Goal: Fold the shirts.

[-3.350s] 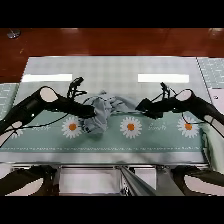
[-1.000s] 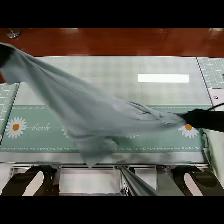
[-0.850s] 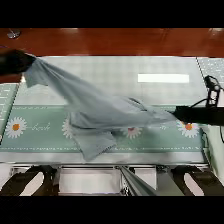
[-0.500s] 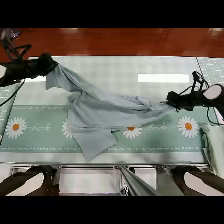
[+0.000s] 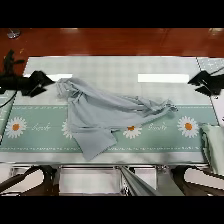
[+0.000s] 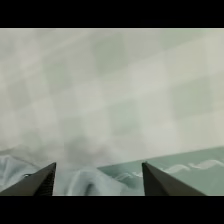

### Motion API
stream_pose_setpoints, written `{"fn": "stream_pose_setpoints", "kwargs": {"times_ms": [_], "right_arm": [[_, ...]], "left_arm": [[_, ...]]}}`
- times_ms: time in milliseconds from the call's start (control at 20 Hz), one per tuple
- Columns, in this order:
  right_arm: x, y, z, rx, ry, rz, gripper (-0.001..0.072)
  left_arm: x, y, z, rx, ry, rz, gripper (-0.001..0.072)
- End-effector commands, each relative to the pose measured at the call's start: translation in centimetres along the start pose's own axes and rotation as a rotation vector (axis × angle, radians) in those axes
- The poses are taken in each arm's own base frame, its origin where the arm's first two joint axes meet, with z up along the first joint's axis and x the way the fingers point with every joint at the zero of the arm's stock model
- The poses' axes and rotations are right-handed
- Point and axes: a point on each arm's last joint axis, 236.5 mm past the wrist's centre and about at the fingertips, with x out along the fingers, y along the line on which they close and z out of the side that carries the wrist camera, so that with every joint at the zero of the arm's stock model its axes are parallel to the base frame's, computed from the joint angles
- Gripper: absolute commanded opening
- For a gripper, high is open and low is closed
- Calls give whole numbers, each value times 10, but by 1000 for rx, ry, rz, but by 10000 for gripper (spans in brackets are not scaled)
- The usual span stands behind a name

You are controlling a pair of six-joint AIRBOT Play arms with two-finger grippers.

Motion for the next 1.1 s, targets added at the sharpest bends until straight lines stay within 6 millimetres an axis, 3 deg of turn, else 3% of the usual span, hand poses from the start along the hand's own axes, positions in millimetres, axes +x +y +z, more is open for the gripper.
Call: {"fn": "stream_pose_setpoints", "kwargs": {"times_ms": [0, 50, 150, 250, 400, 500, 650, 950, 1000, 1050], "right_arm": [[-29, -64, -34, 120, 7, -65, 621], [-22, -69, -50, 170, 6, -48, 620], [-1, -60, -74, 234, -16, 37, 620], [16, -40, -94, 256, 15, 144, 620], [28, -26, -115, 234, 76, 172, 620], [31, -17, -121, 208, 103, 182, 620], [36, -3, -127, 168, 128, 190, 620], [44, 4, -127, 168, 126, 166, 620], [44, 2, -126, 172, 123, 163, 620], [43, -1, -125, 178, 119, 161, 620]], "left_arm": [[-15, 62, -82, -106, 192, 91, 703], [-9, 69, -107, -161, 214, 85, 703], [7, 73, -164, -246, 294, 56, 702], [22, 73, -195, -298, 320, 25, 702], [45, 47, -193, -368, 227, -151, 702], [55, 40, -187, -423, 156, -214, 702], [69, 42, -192, -408, 124, -190, 702], [98, 14, -182, -313, 47, -168, 682], [101, 9, -188, -267, 69, -172, 325], [102, 3, -190, -213, 84, -186, 33]]}}
